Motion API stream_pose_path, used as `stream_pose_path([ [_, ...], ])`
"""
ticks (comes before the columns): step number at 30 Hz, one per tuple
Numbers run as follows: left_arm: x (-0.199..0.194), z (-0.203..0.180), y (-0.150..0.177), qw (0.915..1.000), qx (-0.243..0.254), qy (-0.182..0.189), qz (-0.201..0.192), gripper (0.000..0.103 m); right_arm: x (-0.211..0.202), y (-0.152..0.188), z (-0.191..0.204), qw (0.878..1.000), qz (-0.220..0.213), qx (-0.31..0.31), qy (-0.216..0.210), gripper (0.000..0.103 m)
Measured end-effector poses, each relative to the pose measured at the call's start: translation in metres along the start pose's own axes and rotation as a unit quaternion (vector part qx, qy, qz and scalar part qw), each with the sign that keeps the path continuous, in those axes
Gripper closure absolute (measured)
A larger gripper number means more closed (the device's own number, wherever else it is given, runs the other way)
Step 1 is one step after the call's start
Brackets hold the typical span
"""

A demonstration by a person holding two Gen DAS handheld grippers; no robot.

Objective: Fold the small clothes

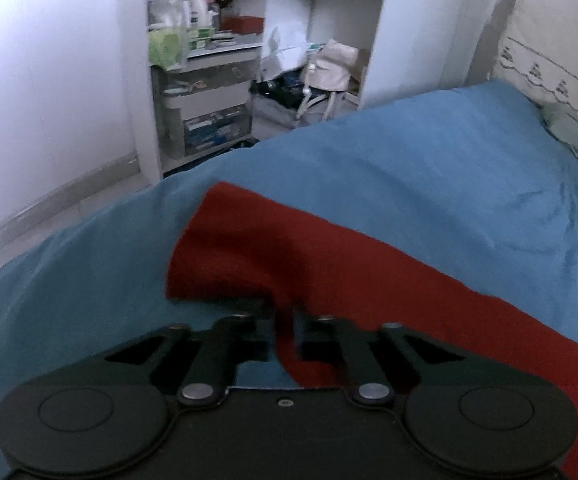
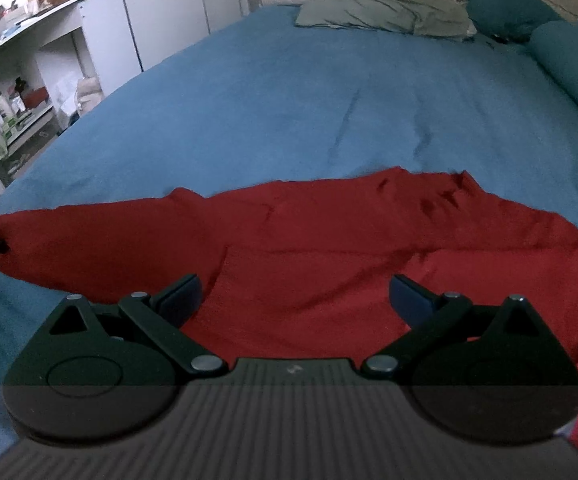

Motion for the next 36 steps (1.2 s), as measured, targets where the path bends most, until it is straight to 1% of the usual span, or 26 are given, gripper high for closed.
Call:
stream_pose_path([
  [3,-0.004,-0.012,-0.003,0.9996,0.023,-0.011,-0.008,0.097,-0.002,0.001,-0.009,1.000,-0.006,0.007,0.004,0.000],
  [5,-0.012,-0.020,-0.006,0.9992,0.036,-0.011,-0.013,0.098,-0.006,0.001,-0.016,1.000,-0.011,0.012,0.005,0.000],
  [8,-0.038,-0.042,-0.012,0.9973,0.063,-0.008,-0.037,0.098,-0.014,-0.001,-0.029,1.000,-0.013,0.028,0.004,0.000],
  [9,-0.051,-0.053,-0.014,0.9961,0.075,-0.004,-0.048,0.098,-0.018,-0.002,-0.034,0.999,-0.014,0.033,0.004,0.000],
  [11,-0.078,-0.082,-0.014,0.9912,0.109,0.025,-0.071,0.098,-0.029,-0.007,-0.046,0.999,-0.024,0.037,0.004,0.000],
  [13,-0.109,-0.123,-0.006,0.9809,0.163,0.052,-0.093,0.098,-0.041,-0.012,-0.059,0.999,-0.037,0.038,0.008,0.000],
  [15,-0.142,-0.169,0.009,0.9659,0.215,0.087,-0.116,0.098,-0.052,-0.016,-0.075,0.998,-0.043,0.046,0.018,0.000],
  [17,-0.173,-0.218,0.031,0.9498,0.251,0.134,-0.130,0.098,-0.063,-0.020,-0.095,0.997,-0.045,0.060,0.030,0.000],
  [20,-0.207,-0.292,0.077,0.9255,0.289,0.212,-0.123,0.098,-0.083,-0.024,-0.129,0.994,-0.058,0.083,0.043,0.000],
  [22,-0.216,-0.337,0.115,0.9105,0.309,0.254,-0.104,0.098,-0.096,-0.023,-0.154,0.992,-0.066,0.100,0.050,0.000],
  [23,-0.216,-0.358,0.135,0.9047,0.316,0.270,-0.094,0.098,-0.101,-0.022,-0.165,0.990,-0.067,0.107,0.056,0.000],
  [25,-0.203,-0.392,0.179,0.8965,0.330,0.290,-0.060,0.098,-0.107,-0.017,-0.187,0.988,-0.066,0.117,0.071,0.000],
  [26,-0.193,-0.405,0.201,0.8953,0.335,0.292,-0.038,0.098,-0.108,-0.012,-0.197,0.988,-0.062,0.121,0.078,0.000],
  [28,-0.166,-0.426,0.244,0.8921,0.355,0.280,0.006,0.098,-0.104,-0.001,-0.215,0.987,-0.047,0.125,0.088,0.000],
  [30,-0.149,-0.439,0.271,0.8852,0.379,0.268,0.031,0.098,-0.097,0.013,-0.229,0.988,-0.026,0.124,0.093,0.000],
  [32,-0.148,-0.439,0.282,0.8823,0.393,0.259,0.008,0.097,-0.092,0.025,-0.238,0.987,-0.012,0.127,0.093,0.000],
  [33,-0.151,-0.440,0.282,0.8799,0.398,0.259,0.005,0.098,-0.091,0.029,-0.240,0.987,-0.008,0.129,0.092,0.000],
  [34,-0.151,-0.439,0.278,0.8782,0.400,0.262,0.006,0.095,-0.089,0.033,-0.242,0.987,-0.006,0.131,0.091,0.000],
  [35,-0.152,-0.438,0.276,0.8767,0.403,0.263,0.007,0.087,-0.089,0.036,-0.244,0.987,-0.006,0.132,0.090,0.000],
  [36,-0.152,-0.436,0.272,0.8735,0.406,0.268,0.011,0.082,-0.088,0.036,-0.245,0.987,-0.008,0.132,0.090,0.000],
])
Point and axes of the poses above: each gripper's, at about its wrist camera, not at the fingertips, and x roughly the way its jaws point, z to its left, y to its underside, the point moved 3 cm from there along x, roughly the way its jaws point, and after that the axes turned 3 degrees about z, right-handed, at the moved point
